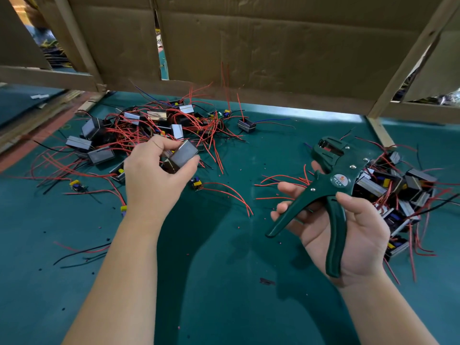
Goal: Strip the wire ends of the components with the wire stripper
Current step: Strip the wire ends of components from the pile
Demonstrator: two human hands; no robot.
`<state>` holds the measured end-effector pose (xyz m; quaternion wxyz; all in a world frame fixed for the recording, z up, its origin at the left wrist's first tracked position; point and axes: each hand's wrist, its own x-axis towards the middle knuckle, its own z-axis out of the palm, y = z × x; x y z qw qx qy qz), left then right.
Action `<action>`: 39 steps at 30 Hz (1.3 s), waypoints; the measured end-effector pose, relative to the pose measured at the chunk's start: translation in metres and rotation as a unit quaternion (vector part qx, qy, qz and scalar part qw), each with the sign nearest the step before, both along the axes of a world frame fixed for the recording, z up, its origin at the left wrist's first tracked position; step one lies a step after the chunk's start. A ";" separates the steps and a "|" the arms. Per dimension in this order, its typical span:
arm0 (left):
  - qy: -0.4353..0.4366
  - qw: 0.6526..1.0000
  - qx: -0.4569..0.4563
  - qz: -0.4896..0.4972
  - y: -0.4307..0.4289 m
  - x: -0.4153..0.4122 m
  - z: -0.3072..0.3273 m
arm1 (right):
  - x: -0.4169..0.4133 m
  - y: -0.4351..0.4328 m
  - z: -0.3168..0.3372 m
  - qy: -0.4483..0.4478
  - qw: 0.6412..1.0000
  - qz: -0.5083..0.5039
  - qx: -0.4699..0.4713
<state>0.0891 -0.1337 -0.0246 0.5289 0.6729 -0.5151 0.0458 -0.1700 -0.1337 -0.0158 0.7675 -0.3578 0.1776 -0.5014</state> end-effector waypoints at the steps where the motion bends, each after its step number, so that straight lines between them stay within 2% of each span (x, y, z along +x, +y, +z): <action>1: -0.034 0.999 -0.012 0.016 0.000 -0.002 0.001 | 0.000 -0.001 -0.001 -0.009 1.000 0.001 0.006; 4: -0.092 0.988 -0.079 0.093 0.001 -0.005 0.005 | 0.001 -0.001 0.000 -0.015 1.000 -0.003 0.005; 6: -0.091 0.975 -0.159 0.125 0.002 -0.007 0.006 | 0.000 -0.001 0.000 -0.010 1.000 -0.008 -0.001; 7: -0.070 0.971 -0.198 0.112 0.003 -0.007 0.006 | 0.000 -0.001 0.000 -0.009 1.000 -0.009 0.000; 8: -0.021 0.971 -0.227 0.069 0.002 -0.009 0.007 | 0.000 -0.001 0.000 -0.008 1.000 -0.012 0.005; 10: 0.139 0.962 -0.232 -0.042 0.000 -0.019 0.011 | 0.001 -0.001 0.000 -0.006 1.000 -0.018 0.012; 12: 0.296 0.927 -0.201 -0.114 0.000 -0.031 0.017 | 0.001 -0.001 -0.001 -0.001 1.000 -0.017 0.010; 14: 0.409 0.882 -0.165 -0.166 -0.001 -0.038 0.021 | 0.002 0.000 -0.001 -0.002 1.000 -0.015 0.015; 18: 0.497 0.831 -0.090 -0.232 -0.003 -0.040 0.024 | 0.002 -0.001 -0.001 -0.026 0.999 -0.004 0.036; 21: 0.565 0.770 -0.038 -0.293 -0.002 -0.043 0.026 | 0.001 -0.002 -0.002 -0.021 0.999 0.002 0.048; 23: 0.587 0.743 0.019 -0.322 -0.001 -0.047 0.027 | 0.002 -0.002 -0.002 -0.014 0.999 0.008 0.048; 26: 0.603 0.720 0.092 -0.331 -0.002 -0.055 0.025 | 0.004 -0.002 -0.002 -0.008 0.999 0.009 0.050; 29: 0.596 0.719 0.120 -0.337 -0.003 -0.060 0.019 | 0.005 -0.003 -0.003 -0.002 0.998 0.006 0.057; 34: 0.612 0.671 0.150 -0.391 -0.001 -0.060 0.016 | 0.007 -0.002 -0.003 -0.007 0.998 0.017 0.063; 36: 0.615 0.666 0.165 -0.389 -0.001 -0.060 0.015 | 0.008 -0.003 -0.003 -0.005 0.997 0.018 0.069; 39: 0.603 0.676 0.175 -0.386 0.000 -0.062 0.015 | 0.009 -0.003 -0.004 -0.003 0.997 0.020 0.076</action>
